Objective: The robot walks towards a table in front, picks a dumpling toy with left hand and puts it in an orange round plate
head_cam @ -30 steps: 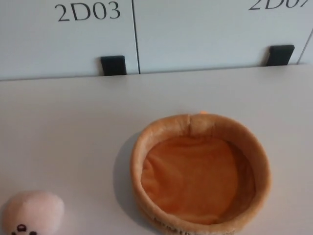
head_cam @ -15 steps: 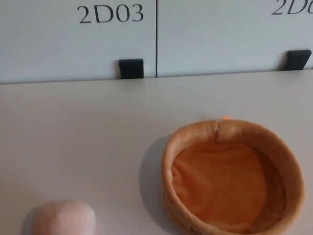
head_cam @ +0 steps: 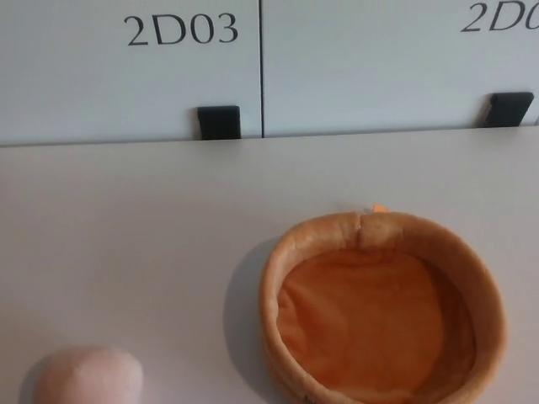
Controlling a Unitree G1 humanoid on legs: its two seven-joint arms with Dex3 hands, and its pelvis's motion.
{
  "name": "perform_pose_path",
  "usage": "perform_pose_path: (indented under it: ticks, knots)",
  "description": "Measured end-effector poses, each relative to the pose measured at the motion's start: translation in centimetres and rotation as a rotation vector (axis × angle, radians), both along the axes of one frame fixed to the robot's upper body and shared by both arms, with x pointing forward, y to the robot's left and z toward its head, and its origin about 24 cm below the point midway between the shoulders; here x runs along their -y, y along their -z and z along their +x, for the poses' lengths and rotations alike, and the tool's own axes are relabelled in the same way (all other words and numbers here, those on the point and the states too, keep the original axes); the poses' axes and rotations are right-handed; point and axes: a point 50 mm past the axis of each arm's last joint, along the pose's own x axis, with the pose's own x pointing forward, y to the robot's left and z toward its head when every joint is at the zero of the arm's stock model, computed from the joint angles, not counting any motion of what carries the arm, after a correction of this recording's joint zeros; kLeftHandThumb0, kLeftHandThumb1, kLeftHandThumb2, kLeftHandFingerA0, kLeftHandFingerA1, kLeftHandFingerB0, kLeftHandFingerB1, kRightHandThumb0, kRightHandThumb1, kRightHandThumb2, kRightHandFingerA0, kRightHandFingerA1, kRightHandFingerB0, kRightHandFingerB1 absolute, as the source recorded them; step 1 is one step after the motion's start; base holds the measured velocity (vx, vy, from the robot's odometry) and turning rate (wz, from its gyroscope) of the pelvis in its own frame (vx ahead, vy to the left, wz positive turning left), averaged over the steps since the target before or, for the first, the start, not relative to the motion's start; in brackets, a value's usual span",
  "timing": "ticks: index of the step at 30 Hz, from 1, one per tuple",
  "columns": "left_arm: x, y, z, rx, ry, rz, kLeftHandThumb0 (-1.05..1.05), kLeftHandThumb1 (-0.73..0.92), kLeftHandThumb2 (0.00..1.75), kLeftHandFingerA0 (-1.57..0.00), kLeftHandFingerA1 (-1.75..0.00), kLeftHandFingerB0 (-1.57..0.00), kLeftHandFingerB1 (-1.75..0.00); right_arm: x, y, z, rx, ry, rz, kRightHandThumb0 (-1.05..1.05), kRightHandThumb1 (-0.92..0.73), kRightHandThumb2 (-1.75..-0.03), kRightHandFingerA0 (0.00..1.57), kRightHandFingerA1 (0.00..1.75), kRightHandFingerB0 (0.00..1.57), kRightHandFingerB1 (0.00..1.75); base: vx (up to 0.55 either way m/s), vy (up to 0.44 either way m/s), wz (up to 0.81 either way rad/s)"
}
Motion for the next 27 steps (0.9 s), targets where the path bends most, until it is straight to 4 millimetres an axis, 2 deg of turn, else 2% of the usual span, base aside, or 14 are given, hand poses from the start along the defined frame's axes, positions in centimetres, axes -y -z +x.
perform_pose_path:
  ticks: [4, 8, 14, 18, 19, 20, 21, 27]
  knots:
    - [0.2, -0.9, -0.8, -0.017, 0.027, 0.001, -0.34, 0.60, 0.58, -0.41, -0.34, -0.28, -0.32, 0.1, -0.1, 0.2, 0.004, 0.004, -0.002, 0.02, -0.62, -0.57, 0.73, 0.47, 0.35, 0.36, 0.00, 0.000, 0.00]
    - [0.1, -0.9, -1.6, -0.050, 0.027, 0.008, -0.34, 0.60, 0.59, -0.39, -0.33, -0.29, -0.32, 0.1, -0.1, 0.1, 0.001, 0.004, -0.001, 0.02, -0.61, -0.57, 0.73, 0.47, 0.35, 0.35, 0.00, 0.000, 0.00]
    - [0.1, -1.2, -1.1, -0.039, 0.043, 0.010, -0.39, 0.62, 0.59, -0.44, -0.44, -0.29, -0.32, 0.1, -0.1, 0.4, -0.003, 0.007, -0.004, 0.01, -0.63, -0.58, 0.68, 0.46, 0.33, 0.34, 0.00, 0.000, 0.00]
    - [0.7, -3.3, -0.6, 0.026, 0.103, 0.022, -0.40, 0.61, 0.59, -0.46, -0.37, -0.32, -0.32, 0.1, -0.4, 1.0, 0.010, 0.014, 0.000, 0.04, -0.63, -0.58, 0.69, 0.47, 0.33, 0.35, 0.00, 0.000, 0.00]
    - [0.7, -3.6, -0.6, 0.032, 0.107, 0.024, -0.35, 0.61, 0.59, -0.52, -0.44, -0.37, -0.33, 0.1, -0.4, 1.1, 0.011, 0.013, 0.001, 0.04, -0.62, -0.58, 0.69, 0.47, 0.33, 0.35, 0.00, 0.000, 0.00]
    - [0.9, -4.3, -1.0, 0.048, 0.114, 0.025, -0.35, 0.61, 0.59, -0.52, -0.44, -0.37, -0.33, 0.1, -0.5, 1.3, 0.016, 0.012, 0.002, 0.04, -0.62, -0.58, 0.69, 0.47, 0.33, 0.35, 0.00, 0.000, 0.00]
    - [1.0, -4.9, -1.2, 0.062, 0.119, 0.025, -0.34, 0.61, 0.59, -0.50, -0.37, -0.38, -0.33, 0.1, -0.6, 1.4, 0.019, 0.011, 0.002, 0.04, -0.61, -0.58, 0.67, 0.46, 0.33, 0.35, 0.00, 0.000, 0.00]
    - [1.4, -9.4, -2.6, 0.152, 0.131, 0.010, -0.35, 0.58, 0.58, -0.44, -0.34, -0.39, -0.33, 0.1, -0.8, 2.0, 0.027, 0.013, -0.001, 0.01, -0.60, -0.56, 0.69, 0.44, 0.33, 0.34, 0.00, 0.000, 0.00]
